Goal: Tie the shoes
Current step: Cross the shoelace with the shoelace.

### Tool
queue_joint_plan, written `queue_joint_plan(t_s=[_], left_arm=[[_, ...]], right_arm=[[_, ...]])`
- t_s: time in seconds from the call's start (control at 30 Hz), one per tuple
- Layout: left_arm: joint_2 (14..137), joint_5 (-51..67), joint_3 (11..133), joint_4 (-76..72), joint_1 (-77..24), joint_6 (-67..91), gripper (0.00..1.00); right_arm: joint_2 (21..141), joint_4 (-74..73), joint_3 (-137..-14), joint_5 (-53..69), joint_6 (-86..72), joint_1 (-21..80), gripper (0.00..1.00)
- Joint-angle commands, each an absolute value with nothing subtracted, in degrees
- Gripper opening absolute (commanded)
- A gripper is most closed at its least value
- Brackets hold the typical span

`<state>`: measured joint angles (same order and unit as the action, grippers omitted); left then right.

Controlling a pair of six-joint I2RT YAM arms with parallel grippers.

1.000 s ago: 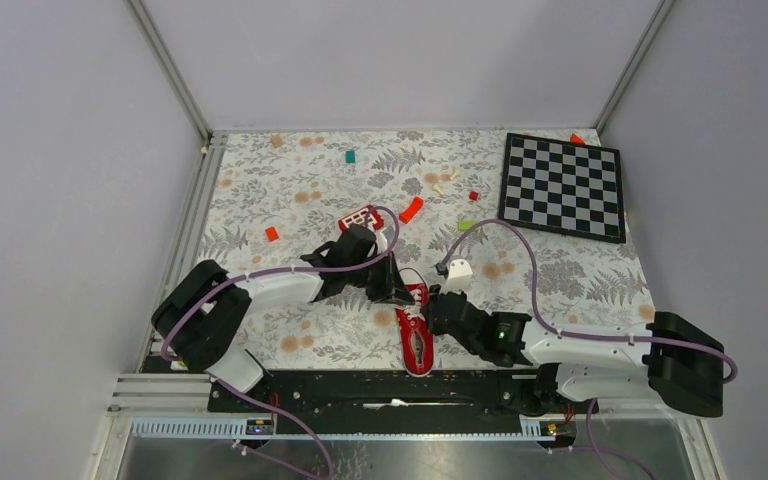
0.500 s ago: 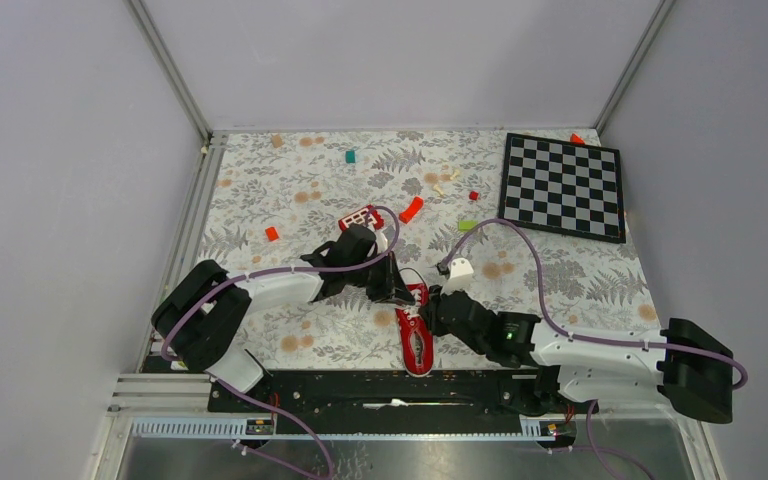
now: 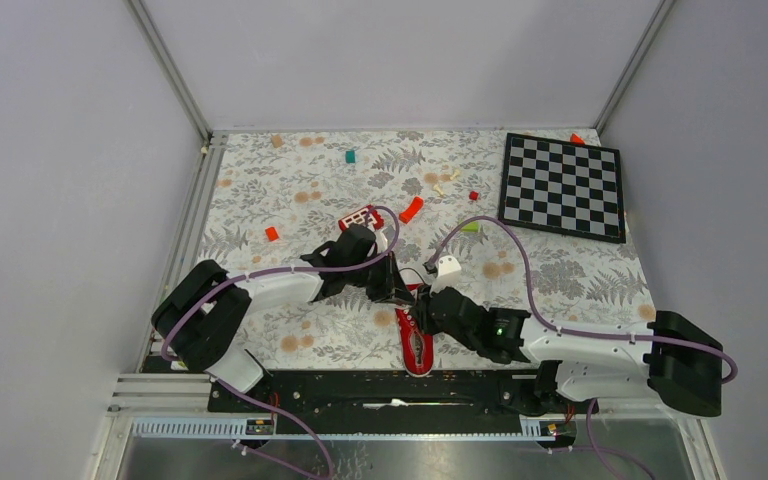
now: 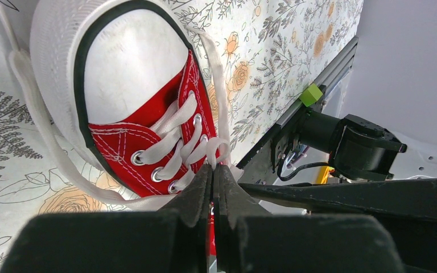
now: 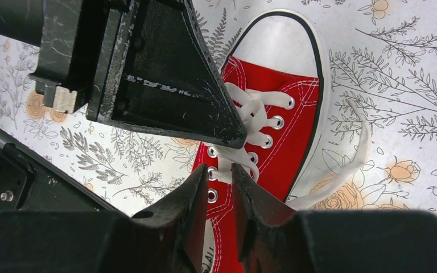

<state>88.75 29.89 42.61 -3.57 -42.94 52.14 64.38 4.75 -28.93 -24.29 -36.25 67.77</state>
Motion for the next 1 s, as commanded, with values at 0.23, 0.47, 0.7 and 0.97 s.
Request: queue_joint_plan(t_s=[0.23,0.47,0.7,0.97], left_arm=[[88.25,31.49,42.80,-5.74,-42.71,52.07,0.00],[88.22,31.63,42.97,-5.73,-42.70,52.11,0.00],[88.25,31.84,43.07,-5.61,-42.71,52.12,0.00],[88.55,32.11,43.41,-5.45,-42.71,52.07,0.00]], right_arm=[[66.82,4.83,-31.61,-26.63,-34.54,67.32,0.33],[66.72,4.84,-31.31,-27.90,-34.48,67.15,0.33],[67.85,5.01,-31.15,-27.86,-34.34,66.80,0.33],[68.60,5.06,-30.64,-27.74,-34.37,66.38,0.33]])
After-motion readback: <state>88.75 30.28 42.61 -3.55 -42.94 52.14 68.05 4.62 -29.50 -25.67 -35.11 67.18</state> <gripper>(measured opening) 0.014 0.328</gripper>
